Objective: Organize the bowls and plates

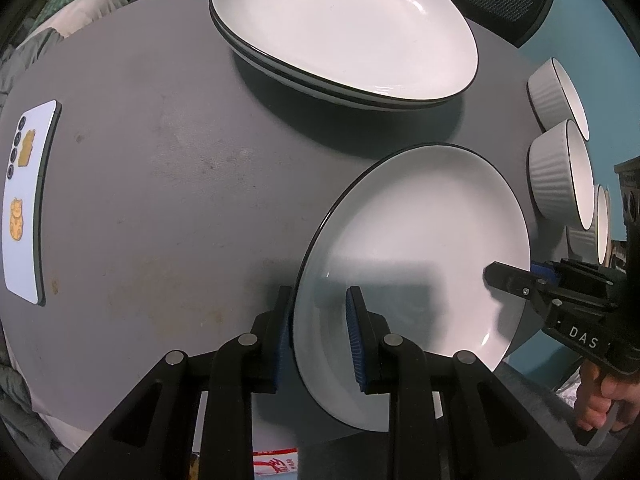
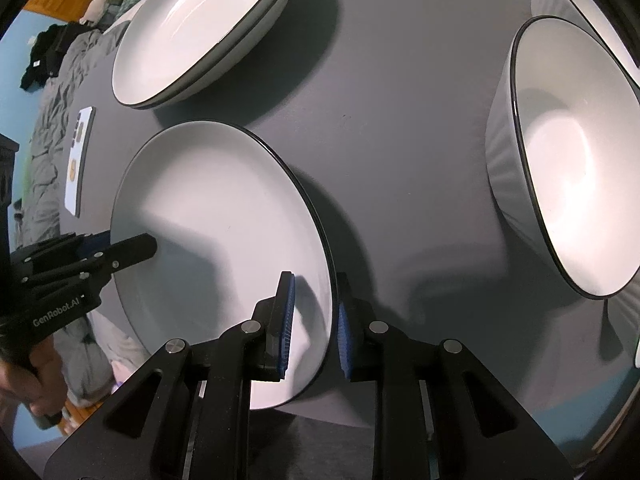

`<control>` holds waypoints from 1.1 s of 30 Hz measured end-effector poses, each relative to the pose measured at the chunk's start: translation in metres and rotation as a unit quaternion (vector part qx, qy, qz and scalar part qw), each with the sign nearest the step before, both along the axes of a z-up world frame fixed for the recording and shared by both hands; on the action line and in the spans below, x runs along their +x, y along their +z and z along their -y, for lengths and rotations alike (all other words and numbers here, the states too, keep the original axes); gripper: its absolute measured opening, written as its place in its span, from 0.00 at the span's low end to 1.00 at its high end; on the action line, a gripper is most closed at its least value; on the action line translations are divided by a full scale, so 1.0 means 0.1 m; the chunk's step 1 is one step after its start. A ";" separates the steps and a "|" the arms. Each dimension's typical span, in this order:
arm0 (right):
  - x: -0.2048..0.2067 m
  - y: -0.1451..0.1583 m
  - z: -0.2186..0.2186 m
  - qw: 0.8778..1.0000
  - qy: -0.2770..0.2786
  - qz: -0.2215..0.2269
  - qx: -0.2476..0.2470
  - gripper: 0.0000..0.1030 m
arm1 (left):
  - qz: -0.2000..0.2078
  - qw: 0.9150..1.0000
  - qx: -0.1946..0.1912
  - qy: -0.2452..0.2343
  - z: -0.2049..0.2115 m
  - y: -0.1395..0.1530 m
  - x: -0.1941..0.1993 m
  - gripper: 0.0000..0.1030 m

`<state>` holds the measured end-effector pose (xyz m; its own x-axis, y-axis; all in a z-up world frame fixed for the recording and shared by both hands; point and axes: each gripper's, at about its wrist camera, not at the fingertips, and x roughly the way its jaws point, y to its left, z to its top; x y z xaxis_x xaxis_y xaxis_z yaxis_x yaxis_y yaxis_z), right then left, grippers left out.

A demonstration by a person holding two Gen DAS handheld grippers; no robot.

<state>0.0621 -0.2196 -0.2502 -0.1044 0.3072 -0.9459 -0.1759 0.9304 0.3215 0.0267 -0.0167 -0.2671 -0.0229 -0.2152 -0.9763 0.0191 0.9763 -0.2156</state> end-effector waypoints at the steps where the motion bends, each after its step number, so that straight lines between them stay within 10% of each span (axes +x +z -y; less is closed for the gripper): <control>1: 0.00 0.00 -0.01 1.000 0.001 0.002 -0.003 0.18 | 0.001 1.000 0.001 -0.001 0.02 -0.04 -0.02 0.24; 33: 0.18 0.34 -0.04 1.000 0.007 0.007 0.013 0.15 | 0.027 1.000 0.001 0.010 -0.20 0.43 0.15 0.24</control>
<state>0.0805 -0.2153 -0.2165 -0.0955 0.3310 -0.9388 -0.1935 0.9190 0.3436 0.0416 0.0031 -0.2236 0.0338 -0.2128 -0.9765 0.0118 0.9771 -0.2125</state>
